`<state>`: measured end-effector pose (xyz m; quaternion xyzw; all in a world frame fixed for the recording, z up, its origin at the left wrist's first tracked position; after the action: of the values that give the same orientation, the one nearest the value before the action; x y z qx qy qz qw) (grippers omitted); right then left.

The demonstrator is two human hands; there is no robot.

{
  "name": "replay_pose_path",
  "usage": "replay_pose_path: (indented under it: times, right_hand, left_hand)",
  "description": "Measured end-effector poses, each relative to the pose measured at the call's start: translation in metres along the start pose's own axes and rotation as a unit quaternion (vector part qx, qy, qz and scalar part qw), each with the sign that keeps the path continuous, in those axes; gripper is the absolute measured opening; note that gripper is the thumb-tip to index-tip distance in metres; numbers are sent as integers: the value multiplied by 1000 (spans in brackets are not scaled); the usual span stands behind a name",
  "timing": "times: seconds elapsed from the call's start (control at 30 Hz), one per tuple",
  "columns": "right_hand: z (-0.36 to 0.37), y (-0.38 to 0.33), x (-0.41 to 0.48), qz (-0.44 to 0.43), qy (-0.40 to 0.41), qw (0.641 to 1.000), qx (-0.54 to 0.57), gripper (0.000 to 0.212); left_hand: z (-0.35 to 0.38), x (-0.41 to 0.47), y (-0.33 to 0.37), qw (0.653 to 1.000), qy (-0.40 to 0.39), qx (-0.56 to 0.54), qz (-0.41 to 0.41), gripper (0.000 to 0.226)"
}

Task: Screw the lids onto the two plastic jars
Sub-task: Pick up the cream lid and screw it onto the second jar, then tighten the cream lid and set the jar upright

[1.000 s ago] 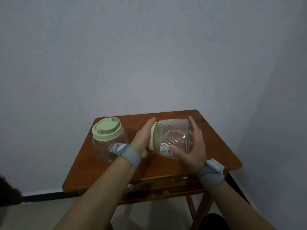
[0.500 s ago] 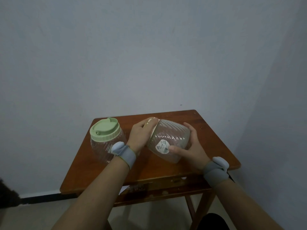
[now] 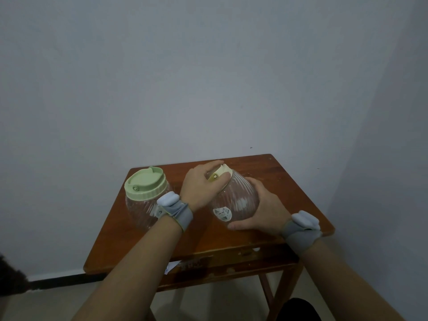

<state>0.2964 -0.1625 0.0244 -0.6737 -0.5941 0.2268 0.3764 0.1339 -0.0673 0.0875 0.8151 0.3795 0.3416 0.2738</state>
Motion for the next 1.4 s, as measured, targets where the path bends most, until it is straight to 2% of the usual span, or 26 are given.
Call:
replay_pose_path:
  times: [0.13,0.23,0.33,0.43,0.47,0.5,0.57,0.63,0.7,0.77,0.87,1.13,1.4]
  right_hand:
    - [3,4,-1,13,10,1000,-2,134]
    - [5,10,-1,40,23,999,14,136]
    - [7,18,-1,80,36,995,37,147]
    - [8,23,0,98,41,993,49,153]
    - [9,23,1,100,43,993,49,155]
    - [10,23,2,101,45,993,47,155]
    - [13,22,4,103,54,992,40,154]
    - [17,23,6,105,68,992,35,153]
    - [21,23,9,112,81,990,28,152]
    - [24,23,14,119,95,988,10,152]
    - [27,26,25,129,115,984,-31,142]
    - [36,32,91,154,144,976,-55,132]
    - [38,44,161,205,141,966,-73,137]
  left_hand:
    - [3,4,6,999,-30,28,24,65]
    - [1,3,1,999,-24,20,29,57]
    - [-14,-7,-5,992,65,83,63,57]
    - [-38,-28,-18,940,231,207,144,59]
    - [-43,-37,-26,922,269,237,146,66]
    - [-48,-45,-37,911,296,255,128,78]
    - [-58,-57,-64,916,324,233,43,108]
    - [-63,-68,-100,940,313,114,-75,136]
    - [-59,-74,-131,952,272,-12,-141,150]
    - [-59,-75,-148,957,248,-53,-140,149]
    - [-60,-63,-155,965,225,-49,-124,134]
    - [-38,6,-170,977,176,-53,-108,137]
    - [-21,83,-190,983,156,-63,-78,130]
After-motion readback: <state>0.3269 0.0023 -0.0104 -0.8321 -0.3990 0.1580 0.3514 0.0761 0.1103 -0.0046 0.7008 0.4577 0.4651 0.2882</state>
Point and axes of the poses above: each hand's wrist, its own x-axis towards the middle knuckle, its own z-axis out of the palm, y = z × x, the point moved 5 cm from there along x, towards the middle knuckle, and after that the axes turned 3 degrees about x, right-handed, at the moved point
